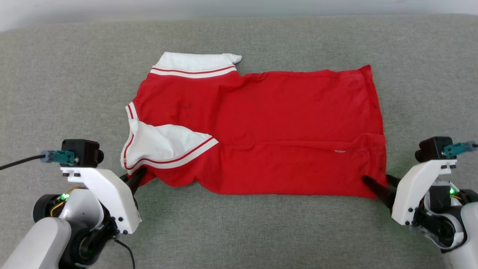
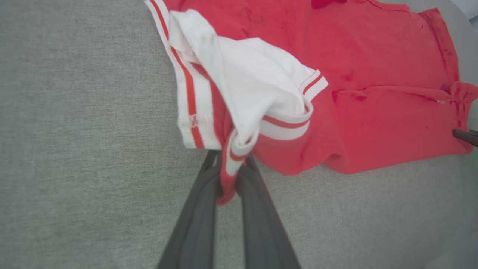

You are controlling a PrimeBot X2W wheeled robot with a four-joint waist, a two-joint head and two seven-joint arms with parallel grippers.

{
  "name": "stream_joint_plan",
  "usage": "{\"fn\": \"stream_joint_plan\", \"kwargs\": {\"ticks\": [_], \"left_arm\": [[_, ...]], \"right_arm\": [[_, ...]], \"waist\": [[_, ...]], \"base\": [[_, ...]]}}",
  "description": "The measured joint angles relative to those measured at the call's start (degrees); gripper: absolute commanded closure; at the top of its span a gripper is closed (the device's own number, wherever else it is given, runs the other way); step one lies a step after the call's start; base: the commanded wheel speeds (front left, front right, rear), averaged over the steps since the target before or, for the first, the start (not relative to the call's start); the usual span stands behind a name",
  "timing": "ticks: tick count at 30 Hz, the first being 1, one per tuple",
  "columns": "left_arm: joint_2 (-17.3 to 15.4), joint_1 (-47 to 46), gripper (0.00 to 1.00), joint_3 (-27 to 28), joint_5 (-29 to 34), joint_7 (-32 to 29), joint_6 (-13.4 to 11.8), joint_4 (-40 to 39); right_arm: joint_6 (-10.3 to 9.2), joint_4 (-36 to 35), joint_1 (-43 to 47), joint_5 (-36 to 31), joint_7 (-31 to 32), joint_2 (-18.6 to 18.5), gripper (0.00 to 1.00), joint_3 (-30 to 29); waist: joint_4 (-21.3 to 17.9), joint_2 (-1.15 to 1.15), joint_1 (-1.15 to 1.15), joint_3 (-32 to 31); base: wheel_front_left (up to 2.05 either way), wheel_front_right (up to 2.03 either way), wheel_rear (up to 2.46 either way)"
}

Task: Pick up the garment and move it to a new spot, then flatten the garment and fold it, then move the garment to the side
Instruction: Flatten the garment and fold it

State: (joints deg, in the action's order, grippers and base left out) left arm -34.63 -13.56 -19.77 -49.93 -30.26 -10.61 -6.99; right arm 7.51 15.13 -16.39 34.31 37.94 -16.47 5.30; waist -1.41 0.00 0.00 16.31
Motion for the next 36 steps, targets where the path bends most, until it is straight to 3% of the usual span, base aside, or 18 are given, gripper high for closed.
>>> {"fn": "stream_joint_plan", "kwargs": {"ticks": [1, 2, 3, 10, 16, 31, 32, 33, 34, 35, 36], "left_arm": [[0.22, -0.09, 1.0, -0.14, 0.04, 0.01, 0.01, 0.05], [0.36, -0.19, 1.0, -0.19, 0.02, 0.03, 0.02, 0.21], [0.54, -0.27, 1.0, -0.19, 0.01, 0.23, 0.12, 0.32], [1.11, 0.34, 1.0, -0.46, -1.25, 0.22, 0.62, 2.0], [1.88, 2.68, 1.0, 0.21, -3.01, 1.2, 0.65, 2.88], [1.41, 15.4, 1.0, 1.36, -5.78, 1.96, -2.89, 1.38], [1.81, 15.66, 1.0, 0.98, -5.97, 2.03, -2.47, 1.9], [2.49, 15.66, 0.84, 0.71, -5.8, 2.7, -2.19, 2.81], [3.21, 15.6, 0.17, 0.65, -5.92, 3.28, -1.89, 3.72], [3.61, 15.44, 0.0, 0.2, -6.14, 3.3, -1.3, 4.79], [4.13, 15.3, 0.0, -0.04, -6.12, 3.8, -0.91, 5.91]], "right_arm": [[-0.01, 0.48, -0.51, 0.04, 0.18, -0.15, 0.35, 0.49], [-0.02, 0.98, -0.98, 0.38, 0.36, -0.21, 0.81, 0.8], [-0.02, 1.38, -1.35, 0.94, 0.46, -0.41, 1.0, 1.11], [-0.02, 2.53, -2.72, 1.49, -0.6, -0.96, 1.0, 3.48], [-0.01, -1.07, -1.88, 1.26, -1.6, -2.48, 1.0, 4.86], [-0.01, -8.48, 10.35, -0.05, 3.02, -3.21, 1.0, 1.83], [-0.01, -8.28, 11.06, -0.25, 3.04, -2.87, 0.92, 1.42], [-0.01, -7.89, 11.66, -0.52, 3.02, -2.49, 0.25, 1.37], [-0.01, -7.45, 12.21, -0.94, 2.9, -2.14, 0.0, 1.33], [-0.01, -7.11, 12.58, -1.16, 2.2, -1.79, 0.0, 1.1], [-0.01, -6.91, 12.84, -1.4, 1.09, -1.57, 0.0, 0.93]], "waist": [[0.27, 0.0, 0.0, 0.27], [0.48, 0.0, 0.0, 0.49], [0.64, 0.0, 0.0, 0.66], [0.47, 0.0, 0.0, -0.26], [0.25, 0.0, 0.0, -3.97], [0.8, 0.0, 0.0, -12.37], [0.85, 0.0, 0.0, -12.35], [0.86, 0.0, 0.0, -12.33], [0.87, 0.0, 0.0, -12.28], [0.88, 0.0, 0.0, -12.12], [0.89, 0.0, 0.0, -11.96]], "base": [[0.0, 0.0, 0.0], [0.0, 0.0, 0.0], [0.0, 0.0, 0.0], [0.0, 0.0, 0.0], [0.0, 0.0, 0.0], [0.0, 0.0, 0.0], [0.0, 0.0, 0.0], [0.0, 0.0, 0.0], [0.0, 0.0, 0.0], [0.0, 0.0, 0.0], [0.0, 0.0, 0.0]]}}
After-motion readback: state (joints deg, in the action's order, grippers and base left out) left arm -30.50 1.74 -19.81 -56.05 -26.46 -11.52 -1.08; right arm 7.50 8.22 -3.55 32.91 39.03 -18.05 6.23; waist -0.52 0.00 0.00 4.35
